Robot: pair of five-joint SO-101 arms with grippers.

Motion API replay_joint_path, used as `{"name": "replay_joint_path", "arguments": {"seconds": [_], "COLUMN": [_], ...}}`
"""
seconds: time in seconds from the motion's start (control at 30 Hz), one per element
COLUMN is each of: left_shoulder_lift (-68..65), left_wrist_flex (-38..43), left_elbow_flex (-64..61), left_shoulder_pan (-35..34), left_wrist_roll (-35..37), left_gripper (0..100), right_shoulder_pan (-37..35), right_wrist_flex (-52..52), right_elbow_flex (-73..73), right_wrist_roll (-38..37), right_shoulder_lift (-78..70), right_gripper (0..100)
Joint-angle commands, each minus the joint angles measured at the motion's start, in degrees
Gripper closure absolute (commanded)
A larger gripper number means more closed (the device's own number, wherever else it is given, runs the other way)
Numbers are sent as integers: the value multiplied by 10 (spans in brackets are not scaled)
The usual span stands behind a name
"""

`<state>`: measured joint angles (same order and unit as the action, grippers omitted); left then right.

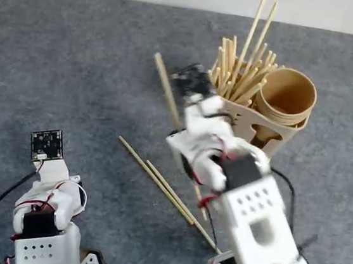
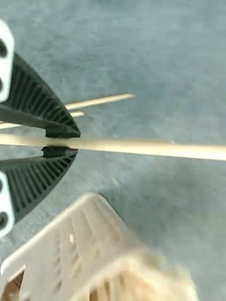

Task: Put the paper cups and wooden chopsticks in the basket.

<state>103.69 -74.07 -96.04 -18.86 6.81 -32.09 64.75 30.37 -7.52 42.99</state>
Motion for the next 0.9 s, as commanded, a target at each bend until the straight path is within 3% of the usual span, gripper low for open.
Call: {"name": "replay_joint_path", "arguments": {"seconds": [0.0,0.3,0.63,0.87], "left_shoulder_lift": [7,7,7,7], "left_wrist_flex": [-4,-4,-4,-4], "left_elbow_flex": [-11,-11,-11,-11], "left_shoulder_pan": [14,14,14,14], "left_wrist_roll": [0,0,0,0], "left_gripper": [994,994,994,994], "right_shoulder_pan": [18,21,26,138], "right_wrist_flex": [0,-59,-244,-356], "right_elbow_flex": [-6,-125,-245,-204], "right_wrist_roll": [14,14,4,-58], "right_shoulder_lift": [73,106,104,71], "right_gripper": [993,993,993,993]}}
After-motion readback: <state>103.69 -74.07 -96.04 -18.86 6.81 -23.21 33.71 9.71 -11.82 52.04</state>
